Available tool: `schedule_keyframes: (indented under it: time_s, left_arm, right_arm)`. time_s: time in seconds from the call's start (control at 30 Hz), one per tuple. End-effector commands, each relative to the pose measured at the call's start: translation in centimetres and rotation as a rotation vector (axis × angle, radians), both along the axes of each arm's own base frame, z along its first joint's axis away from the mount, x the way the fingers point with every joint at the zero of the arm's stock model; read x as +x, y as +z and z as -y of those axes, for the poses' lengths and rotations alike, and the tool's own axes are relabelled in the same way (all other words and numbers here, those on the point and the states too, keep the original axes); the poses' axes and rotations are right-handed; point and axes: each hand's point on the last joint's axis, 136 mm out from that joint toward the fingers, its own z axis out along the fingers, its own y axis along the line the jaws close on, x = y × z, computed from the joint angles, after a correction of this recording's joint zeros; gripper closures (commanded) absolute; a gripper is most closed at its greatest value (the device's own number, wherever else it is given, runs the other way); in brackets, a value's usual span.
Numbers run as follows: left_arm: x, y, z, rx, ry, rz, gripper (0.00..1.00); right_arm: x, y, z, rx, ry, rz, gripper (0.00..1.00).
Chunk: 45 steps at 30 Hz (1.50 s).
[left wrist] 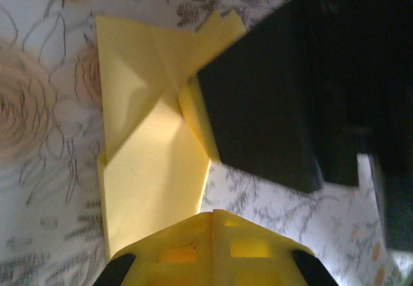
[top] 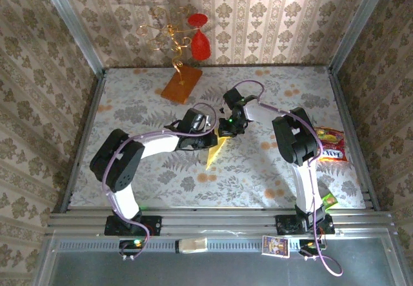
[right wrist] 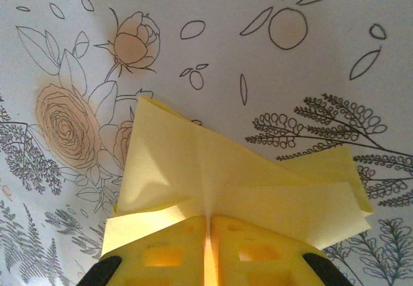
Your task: Fold a paper plane with a square sheet of paper (pick it up from the middle)
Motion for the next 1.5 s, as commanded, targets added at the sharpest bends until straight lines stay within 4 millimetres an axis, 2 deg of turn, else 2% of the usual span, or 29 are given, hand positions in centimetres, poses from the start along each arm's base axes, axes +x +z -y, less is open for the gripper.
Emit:
schedule_keyframes:
  time_s: [0.0, 0.1, 0.3, 0.4, 0.57, 0.67, 0.8, 1.1, 1.3, 1.47]
  left_arm:
    - [1.1, -1.4, -0.3, 0.025, 0.034, -0.019, 0.98]
    - [1.2, -2.0, -0.2, 0.026, 0.039, -0.032, 0.99]
    - [1.3, -3.7, -1.7, 0.111, 0.077, -0.034, 1.0]
    - [1.2, -4.5, -2.2, 0.131, 0.1, -0.044, 1.0]
    - [0.8, -5.2, -2.7, 0.155, 0.111, -0.059, 1.0]
    - [0.7, -5.3, -2.8, 0.163, 0.108, -0.063, 1.0]
    - [0.6, -5.6, -2.8, 0.169, 0.108, -0.069, 1.0]
    - [0.5, -5.9, -2.9, 0.179, 0.101, -0.08, 1.0]
    - [0.6, -5.9, -2.8, 0.176, 0.1, -0.081, 1.0]
    - [0.6, -5.7, -2.8, 0.172, 0.097, -0.082, 1.0]
  right_arm:
    - [-1.1, -2.5, 1.2, -0.077, -0.015, -0.069, 0.85]
    - [-1.1, -2.5, 1.1, -0.07, -0.017, -0.069, 0.85]
    - [-0.8, -1.6, 0.6, -0.034, -0.019, -0.059, 0.85]
    - [-0.1, 0.3, -0.2, 0.027, -0.021, -0.023, 0.85]
    - [1.6, 5.3, -0.7, 0.115, -0.011, 0.091, 0.84]
    - [1.5, 6.6, -0.7, 0.141, -0.008, 0.123, 0.83]
    - [0.0, 5.3, -0.5, 0.154, -0.025, 0.08, 0.85]
    - [-0.6, 2.9, -1.2, 0.198, -0.02, 0.034, 0.94]
    - [-0.8, 1.1, -1.7, 0.193, -0.015, -0.001, 0.95]
    - [-1.2, -0.4, -1.3, 0.168, -0.024, -0.022, 0.96]
